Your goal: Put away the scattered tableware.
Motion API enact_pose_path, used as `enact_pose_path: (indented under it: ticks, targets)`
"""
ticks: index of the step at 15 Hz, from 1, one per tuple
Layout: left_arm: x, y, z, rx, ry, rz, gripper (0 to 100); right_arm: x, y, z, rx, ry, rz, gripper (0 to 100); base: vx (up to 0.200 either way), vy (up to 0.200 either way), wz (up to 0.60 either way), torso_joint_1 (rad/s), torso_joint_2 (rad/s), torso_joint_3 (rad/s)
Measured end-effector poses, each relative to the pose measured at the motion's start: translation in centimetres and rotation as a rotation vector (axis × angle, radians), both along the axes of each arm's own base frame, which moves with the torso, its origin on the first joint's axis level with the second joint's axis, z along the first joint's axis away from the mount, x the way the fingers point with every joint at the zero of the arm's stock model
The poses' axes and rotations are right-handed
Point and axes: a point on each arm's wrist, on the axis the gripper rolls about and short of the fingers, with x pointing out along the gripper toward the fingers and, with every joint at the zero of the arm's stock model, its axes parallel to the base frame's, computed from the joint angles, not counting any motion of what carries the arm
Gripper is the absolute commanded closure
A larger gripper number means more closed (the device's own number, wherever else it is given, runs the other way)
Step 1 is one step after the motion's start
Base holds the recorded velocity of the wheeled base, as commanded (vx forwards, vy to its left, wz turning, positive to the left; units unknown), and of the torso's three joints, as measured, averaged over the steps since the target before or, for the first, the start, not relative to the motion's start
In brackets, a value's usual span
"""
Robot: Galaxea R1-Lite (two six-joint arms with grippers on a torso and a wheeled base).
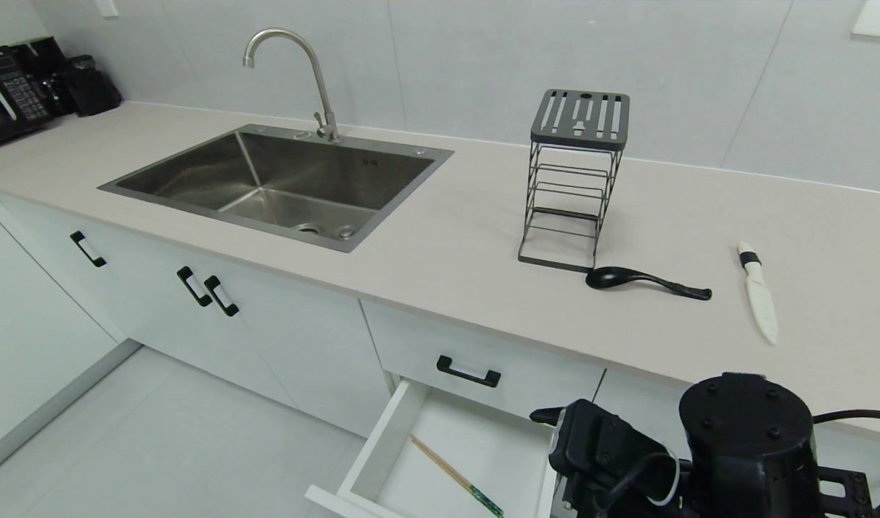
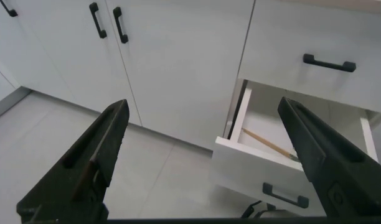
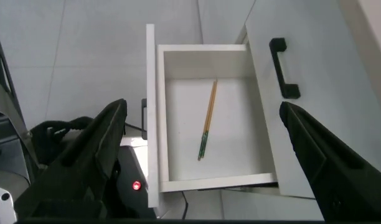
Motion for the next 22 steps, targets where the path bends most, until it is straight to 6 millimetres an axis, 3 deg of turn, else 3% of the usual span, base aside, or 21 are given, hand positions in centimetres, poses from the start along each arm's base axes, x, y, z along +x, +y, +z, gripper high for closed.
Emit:
enact_pose_path:
  ticks: [6, 9, 13, 18, 22]
  targets:
    - [0.0, 0.0, 0.0, 0.000, 0.000, 0.000, 0, 0.9, 1.5, 0.2, 0.019, 0.006, 0.035, 0, 0.000, 0.000, 0.00, 0.285, -0.54, -0.262]
    - [0.0, 0.0, 0.0, 0.000, -0.001, 0.000, 0, 2.9, 4.0, 1.2, 0.041, 0.021, 0.114, 0, 0.000, 0.000, 0.00, 0.304, -0.58, -0.284]
    - [0.0, 0.0, 0.0, 0.000, -0.001, 0.000, 0, 5.2, 5.6, 1.7, -0.107, 0.144, 0.118, 0, 0.000, 0.000, 0.00, 0.083, -0.15, -0.074]
    - [0.0, 0.0, 0.0, 0.000, -0.001, 0.000, 0, 6.5, 5.3, 1.8, -0.151, 0.136, 0.088, 0, 0.000, 0.000, 0.00, 0.000, 0.00, 0.000]
    - [0.0, 0.0, 0.0, 0.000, -0.001, 0.000, 0, 5.6, 3.7, 1.0, -0.059, 0.130, 0.041, 0, 0.000, 0.000, 0.00, 0.000, 0.00, 0.000]
